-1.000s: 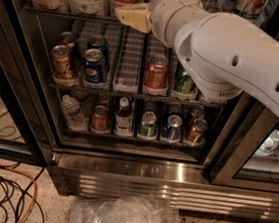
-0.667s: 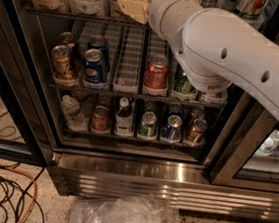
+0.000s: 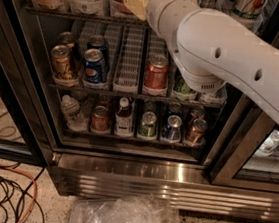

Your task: Pick water bottle from top shelf of fridge

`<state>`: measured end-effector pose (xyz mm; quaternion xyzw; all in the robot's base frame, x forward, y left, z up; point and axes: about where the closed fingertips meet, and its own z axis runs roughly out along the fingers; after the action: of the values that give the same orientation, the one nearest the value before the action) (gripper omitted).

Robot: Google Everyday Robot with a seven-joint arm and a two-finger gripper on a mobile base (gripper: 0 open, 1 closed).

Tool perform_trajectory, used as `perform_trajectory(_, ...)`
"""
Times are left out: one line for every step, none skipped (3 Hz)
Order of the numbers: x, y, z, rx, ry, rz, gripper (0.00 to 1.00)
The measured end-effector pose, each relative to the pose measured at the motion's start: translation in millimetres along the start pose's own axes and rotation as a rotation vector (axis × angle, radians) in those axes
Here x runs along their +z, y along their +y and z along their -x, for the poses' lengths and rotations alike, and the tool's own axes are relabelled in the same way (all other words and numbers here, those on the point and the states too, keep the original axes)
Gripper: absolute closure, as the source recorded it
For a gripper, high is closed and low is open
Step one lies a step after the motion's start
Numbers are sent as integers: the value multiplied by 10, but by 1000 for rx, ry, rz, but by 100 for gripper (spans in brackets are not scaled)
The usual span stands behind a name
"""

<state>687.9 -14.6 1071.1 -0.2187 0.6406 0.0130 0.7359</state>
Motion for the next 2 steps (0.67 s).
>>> perform_trajectory(-24,-15,11,0,2,-2,77)
perform_trajectory(-26,-39,35,0,2,-2,99)
